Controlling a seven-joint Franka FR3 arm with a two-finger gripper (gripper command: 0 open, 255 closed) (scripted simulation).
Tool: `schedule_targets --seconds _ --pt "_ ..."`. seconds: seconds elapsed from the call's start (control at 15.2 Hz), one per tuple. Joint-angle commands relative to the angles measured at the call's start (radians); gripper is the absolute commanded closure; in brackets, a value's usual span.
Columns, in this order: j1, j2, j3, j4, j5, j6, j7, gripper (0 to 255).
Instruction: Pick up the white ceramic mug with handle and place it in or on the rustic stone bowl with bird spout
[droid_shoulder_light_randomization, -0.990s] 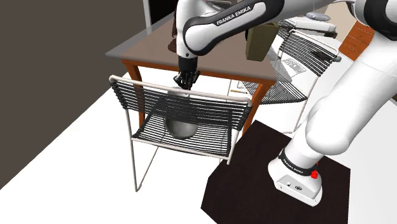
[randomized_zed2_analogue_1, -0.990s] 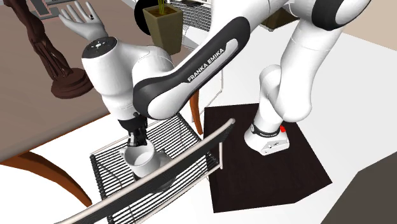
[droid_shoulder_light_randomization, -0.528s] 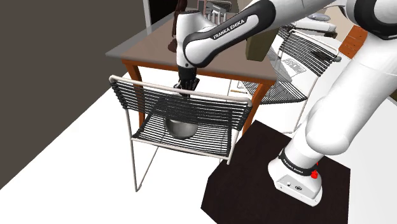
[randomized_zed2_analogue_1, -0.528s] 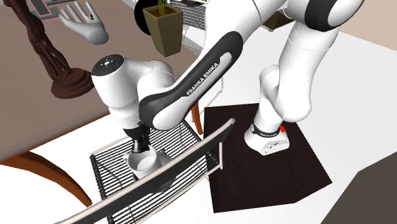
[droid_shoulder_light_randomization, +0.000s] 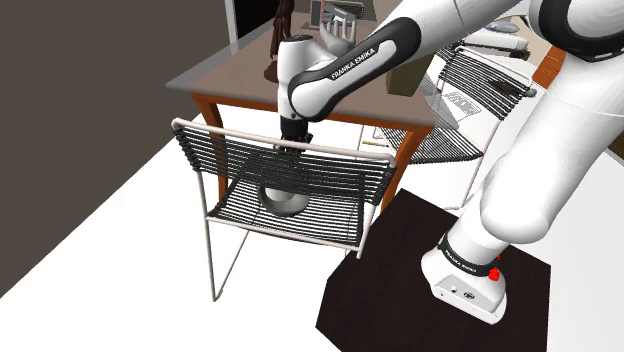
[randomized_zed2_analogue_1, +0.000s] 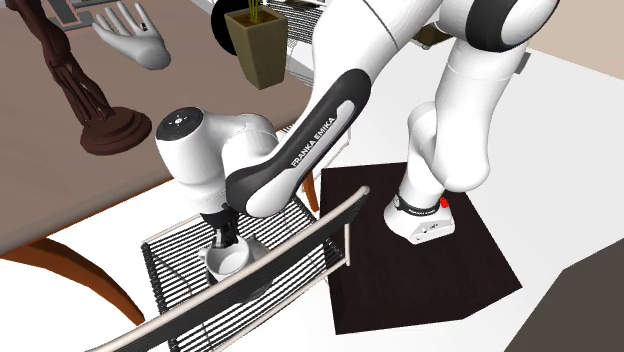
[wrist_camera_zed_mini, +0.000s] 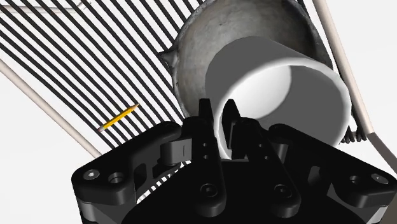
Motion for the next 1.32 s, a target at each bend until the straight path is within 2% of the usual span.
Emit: schedule_targets --seconds 0.0,0.26,0.33,0.66,0.92,1.25 --pt "0.0 0.0 0.0 -0.002 0.0 0.003 0.001 255" --pt "0.0 0.0 0.0 -0.002 0.0 0.003 0.001 255" --pt "0.0 0.0 0.0 -0.001 0.0 0.003 0.001 0" --pt "0.0 0.0 0.0 -0.002 0.0 0.003 0.001 0" --pt "-0.001 -0.07 0.001 0.054 0.017 -0.123 -0.012 0" --pt "0.0 -0.07 0.0 0.054 0.017 -0.123 -0.012 0"
